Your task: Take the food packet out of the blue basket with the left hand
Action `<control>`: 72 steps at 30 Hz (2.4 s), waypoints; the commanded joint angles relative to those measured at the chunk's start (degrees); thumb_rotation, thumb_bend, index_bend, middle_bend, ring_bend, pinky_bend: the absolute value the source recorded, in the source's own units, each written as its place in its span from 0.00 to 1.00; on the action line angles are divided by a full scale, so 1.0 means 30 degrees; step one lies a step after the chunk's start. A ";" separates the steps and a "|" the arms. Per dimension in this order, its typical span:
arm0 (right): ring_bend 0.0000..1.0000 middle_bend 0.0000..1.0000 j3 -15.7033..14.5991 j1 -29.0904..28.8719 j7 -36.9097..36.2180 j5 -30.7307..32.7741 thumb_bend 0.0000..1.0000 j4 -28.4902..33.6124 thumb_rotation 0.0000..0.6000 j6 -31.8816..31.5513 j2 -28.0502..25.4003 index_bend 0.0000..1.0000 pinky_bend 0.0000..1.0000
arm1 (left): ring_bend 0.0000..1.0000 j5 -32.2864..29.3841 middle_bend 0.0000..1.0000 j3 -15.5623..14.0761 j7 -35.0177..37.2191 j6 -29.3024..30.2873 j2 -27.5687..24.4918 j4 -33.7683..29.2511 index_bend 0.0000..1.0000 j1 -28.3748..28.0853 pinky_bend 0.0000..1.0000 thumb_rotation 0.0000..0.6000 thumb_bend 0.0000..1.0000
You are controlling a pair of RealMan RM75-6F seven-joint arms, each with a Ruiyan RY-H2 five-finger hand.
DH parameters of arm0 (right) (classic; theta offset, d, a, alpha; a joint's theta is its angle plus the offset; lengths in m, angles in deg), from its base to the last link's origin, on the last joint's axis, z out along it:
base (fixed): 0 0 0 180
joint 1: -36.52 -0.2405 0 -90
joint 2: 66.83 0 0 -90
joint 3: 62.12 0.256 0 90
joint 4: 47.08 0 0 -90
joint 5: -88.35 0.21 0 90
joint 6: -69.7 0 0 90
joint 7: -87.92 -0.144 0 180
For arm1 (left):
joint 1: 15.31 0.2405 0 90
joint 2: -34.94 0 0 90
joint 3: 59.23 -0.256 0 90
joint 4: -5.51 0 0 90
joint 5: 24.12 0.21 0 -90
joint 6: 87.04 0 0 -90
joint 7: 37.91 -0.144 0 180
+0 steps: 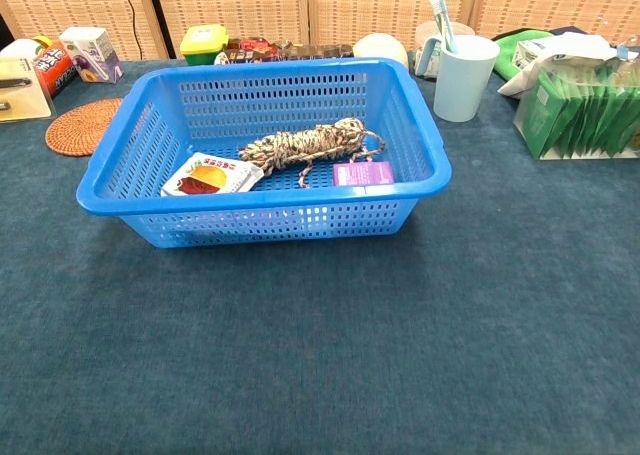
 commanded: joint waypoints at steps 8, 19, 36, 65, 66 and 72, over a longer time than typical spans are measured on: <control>0.00 0.00 0.0106 -0.0166 -0.0115 0.0344 0.00 -0.0104 1.00 0.0299 0.0077 0.00 0.00 | 0.00 -0.6453 0.00 0.2969 -0.6251 -0.8096 0.0187 -0.3201 0.00 -0.6400 0.00 1.00 0.00; 0.00 0.00 0.0483 -0.0526 -0.0406 0.1459 0.00 -0.0396 1.00 0.1016 0.0112 0.00 0.00 | 0.00 -1.2763 0.00 0.3274 -1.1747 -0.9580 0.4325 -0.1419 0.00 -1.0926 0.00 1.00 0.00; 0.00 0.00 0.0840 -0.0803 -0.0921 0.2482 0.00 -0.0592 1.00 0.1437 0.0070 0.00 0.00 | 0.00 -1.9149 0.00 0.2418 -1.5758 -0.8063 0.8300 0.1217 0.00 -1.4780 0.00 1.00 0.00; 0.00 0.00 0.0951 -0.1164 -0.1378 0.3291 0.00 -0.0797 1.00 0.1954 0.0014 0.00 0.00 | 0.00 -2.6065 0.00 0.1335 -1.7817 -0.6563 1.1334 0.3681 0.00 -1.7927 0.00 1.00 0.00; 0.00 0.00 0.0950 -0.1169 -0.1361 0.3306 0.00 -0.0807 1.00 0.1945 0.0024 0.00 0.00 | 0.00 -2.6118 0.00 0.1316 -1.7805 -0.6570 1.1460 0.3801 0.00 -1.8000 0.00 1.00 0.00; 0.00 0.00 0.0978 -0.1203 -0.1444 0.3447 0.00 -0.0823 1.00 0.1974 -0.0003 0.00 0.00 | 0.00 -2.6565 0.00 0.1169 -1.7905 -0.6438 1.1916 0.4368 0.00 -1.8255 0.00 1.00 0.00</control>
